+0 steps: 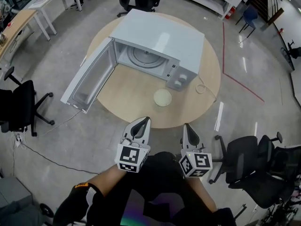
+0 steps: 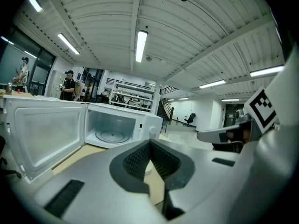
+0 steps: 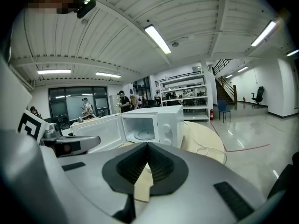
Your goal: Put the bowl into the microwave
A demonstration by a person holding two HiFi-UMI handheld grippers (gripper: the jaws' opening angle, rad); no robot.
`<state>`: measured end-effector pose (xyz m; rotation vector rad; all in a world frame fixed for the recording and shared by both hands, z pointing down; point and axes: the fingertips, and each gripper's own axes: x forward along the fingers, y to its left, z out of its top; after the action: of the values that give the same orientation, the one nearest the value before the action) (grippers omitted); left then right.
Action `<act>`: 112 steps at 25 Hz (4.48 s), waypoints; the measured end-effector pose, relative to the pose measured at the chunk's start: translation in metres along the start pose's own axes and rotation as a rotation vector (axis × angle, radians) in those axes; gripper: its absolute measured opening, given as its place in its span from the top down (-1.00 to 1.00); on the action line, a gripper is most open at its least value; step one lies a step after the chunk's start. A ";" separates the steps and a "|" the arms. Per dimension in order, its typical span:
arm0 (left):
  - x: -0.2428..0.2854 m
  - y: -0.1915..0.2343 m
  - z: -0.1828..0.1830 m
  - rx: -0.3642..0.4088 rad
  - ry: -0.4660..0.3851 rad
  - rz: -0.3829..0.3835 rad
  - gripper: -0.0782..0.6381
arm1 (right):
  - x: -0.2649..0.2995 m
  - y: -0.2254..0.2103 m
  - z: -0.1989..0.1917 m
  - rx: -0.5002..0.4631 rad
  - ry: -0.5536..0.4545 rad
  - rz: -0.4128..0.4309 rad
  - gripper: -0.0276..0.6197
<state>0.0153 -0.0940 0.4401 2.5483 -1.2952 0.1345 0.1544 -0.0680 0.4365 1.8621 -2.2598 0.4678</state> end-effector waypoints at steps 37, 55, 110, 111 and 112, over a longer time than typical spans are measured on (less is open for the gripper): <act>0.089 0.005 -0.006 -0.010 0.064 0.331 0.65 | 0.125 -0.064 -0.016 0.002 0.156 0.363 0.86; 0.126 0.025 -0.058 -0.034 0.195 0.249 0.65 | 0.165 -0.079 -0.076 0.165 0.333 0.339 0.86; 0.165 0.086 -0.122 -0.062 0.313 0.262 0.65 | 0.235 -0.067 -0.154 0.663 0.548 0.312 0.68; 0.164 0.086 -0.122 -0.063 0.312 0.264 0.65 | 0.235 -0.068 -0.154 0.688 0.543 0.312 0.68; 0.163 0.086 -0.121 -0.063 0.310 0.266 0.65 | 0.235 -0.068 -0.155 0.714 0.539 0.310 0.68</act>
<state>0.0483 -0.2344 0.6071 2.1832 -1.4742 0.5118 0.1639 -0.2422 0.6674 1.3285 -2.1252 1.7692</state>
